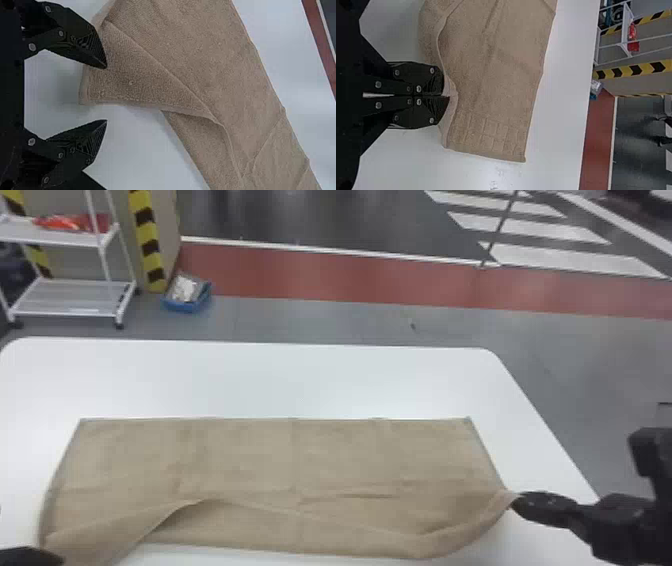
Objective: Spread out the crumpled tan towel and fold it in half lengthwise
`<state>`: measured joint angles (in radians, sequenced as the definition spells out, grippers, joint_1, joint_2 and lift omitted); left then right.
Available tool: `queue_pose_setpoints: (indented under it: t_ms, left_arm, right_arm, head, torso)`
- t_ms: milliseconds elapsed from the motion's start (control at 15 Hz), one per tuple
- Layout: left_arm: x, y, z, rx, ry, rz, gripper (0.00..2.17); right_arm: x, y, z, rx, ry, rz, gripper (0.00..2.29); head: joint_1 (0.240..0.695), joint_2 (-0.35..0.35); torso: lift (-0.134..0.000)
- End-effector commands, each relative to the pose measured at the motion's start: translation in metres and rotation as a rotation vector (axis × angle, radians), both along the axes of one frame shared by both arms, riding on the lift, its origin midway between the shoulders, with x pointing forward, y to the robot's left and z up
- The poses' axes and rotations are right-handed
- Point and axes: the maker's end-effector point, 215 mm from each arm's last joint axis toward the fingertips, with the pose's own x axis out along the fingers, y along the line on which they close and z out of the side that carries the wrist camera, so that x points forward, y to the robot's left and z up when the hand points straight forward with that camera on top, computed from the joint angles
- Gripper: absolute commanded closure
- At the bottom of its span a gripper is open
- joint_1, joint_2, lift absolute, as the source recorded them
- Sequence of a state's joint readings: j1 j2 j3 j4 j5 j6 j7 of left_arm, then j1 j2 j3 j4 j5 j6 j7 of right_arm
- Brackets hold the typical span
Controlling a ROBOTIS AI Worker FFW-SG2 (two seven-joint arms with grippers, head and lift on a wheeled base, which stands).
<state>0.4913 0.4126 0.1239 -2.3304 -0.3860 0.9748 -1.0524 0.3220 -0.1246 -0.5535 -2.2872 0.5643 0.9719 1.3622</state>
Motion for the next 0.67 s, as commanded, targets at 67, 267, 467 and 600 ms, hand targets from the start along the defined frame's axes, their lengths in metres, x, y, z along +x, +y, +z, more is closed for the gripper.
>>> queue_pose_setpoints:
  t_ms: [67, 267, 467, 600]
  left_arm:
    - [-0.008, -0.004, 0.008, -0.011, 0.014, 0.016, 0.48]
    - [-0.017, -0.009, 0.003, -0.013, 0.03, 0.004, 0.48]
    - [-0.017, -0.008, -0.005, 0.005, 0.032, 0.002, 0.48]
    - [-0.013, -0.005, -0.011, 0.015, 0.031, 0.011, 0.48]
  right_arm:
    - [0.0, 0.001, 0.001, 0.004, 0.0, 0.003, 2.0]
    - [0.0, 0.0, 0.001, 0.006, -0.004, 0.005, 2.0]
    - [0.0, -0.001, 0.001, 0.007, -0.004, 0.004, 2.0]
    - [0.0, 0.0, 0.0, 0.009, -0.003, 0.006, 2.0]
  head:
    - [0.695, -0.209]
    - [0.695, -0.22]
    - [0.695, -0.23]
    - [0.695, -0.23]
  torso:
    - [-0.124]
    - [-0.124]
    - [-0.124]
    - [-0.124]
